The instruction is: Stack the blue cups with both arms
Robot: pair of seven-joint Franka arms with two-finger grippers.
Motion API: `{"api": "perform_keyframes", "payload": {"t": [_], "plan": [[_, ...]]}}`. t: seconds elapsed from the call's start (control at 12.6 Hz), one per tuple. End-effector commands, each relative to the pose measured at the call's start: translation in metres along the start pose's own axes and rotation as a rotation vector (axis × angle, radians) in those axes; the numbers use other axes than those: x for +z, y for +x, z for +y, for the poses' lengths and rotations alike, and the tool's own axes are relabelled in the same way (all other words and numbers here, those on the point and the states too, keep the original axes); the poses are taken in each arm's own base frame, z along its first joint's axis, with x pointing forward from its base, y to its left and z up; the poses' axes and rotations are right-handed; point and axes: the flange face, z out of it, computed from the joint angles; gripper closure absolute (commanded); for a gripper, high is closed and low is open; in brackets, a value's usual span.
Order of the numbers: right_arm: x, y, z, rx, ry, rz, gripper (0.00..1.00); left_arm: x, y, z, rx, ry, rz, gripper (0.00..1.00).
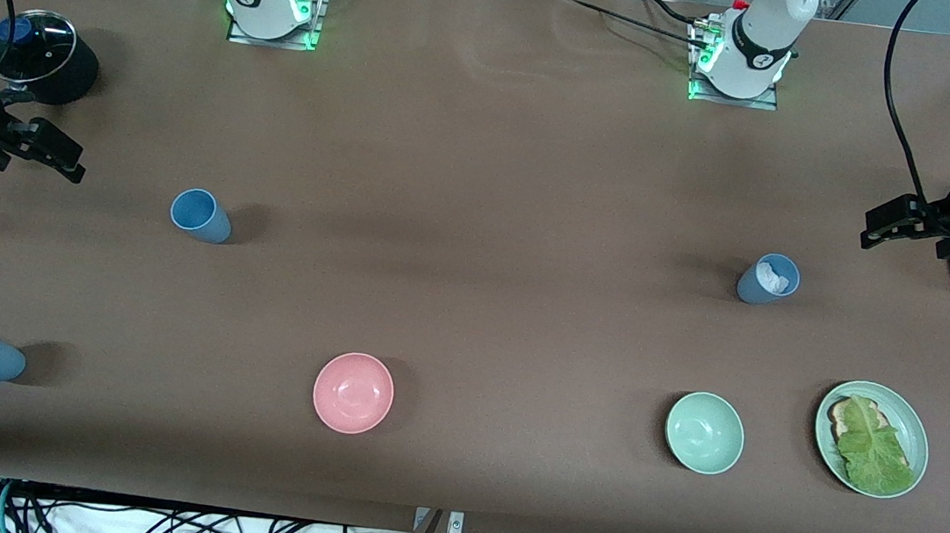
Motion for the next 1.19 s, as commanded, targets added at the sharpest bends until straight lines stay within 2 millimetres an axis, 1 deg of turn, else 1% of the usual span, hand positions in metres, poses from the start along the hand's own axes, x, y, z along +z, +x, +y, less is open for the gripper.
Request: {"api": "perform_keyframes", "payload": {"t": [0.0,0.32,0.55,0.71,0.87,1.03,1.11], "plan": [[-0.006,0.003,-0.002,0.009,-0.001,0.006,0.00,-0.002,-0.004,-0.001,0.010,-0.017,0.008,0.00],[-0.006,0.003,0.000,0.012,-0.002,0.007,0.00,0.001,-0.004,-0.001,0.012,-0.017,0.002,0.00],[-0.006,0.003,0.001,0.013,-0.002,0.006,0.00,-0.001,-0.003,-0.002,0.010,-0.017,0.007,0.00],[-0.005,0.003,0.012,0.032,-0.002,0.002,0.00,0.000,-0.004,-0.001,0.010,-0.017,0.005,0.00],[-0.004,0.004,0.017,0.041,-0.003,0.004,0.00,0.001,-0.002,0.000,0.012,-0.017,0.007,0.00],[-0.005,0.004,0.019,0.044,-0.003,0.005,0.00,0.002,-0.001,0.000,0.022,-0.016,0.007,0.00],[-0.001,0.004,0.019,0.045,-0.003,-0.002,0.00,0.001,0.000,0.001,0.022,-0.018,0.011,0.00]]}}
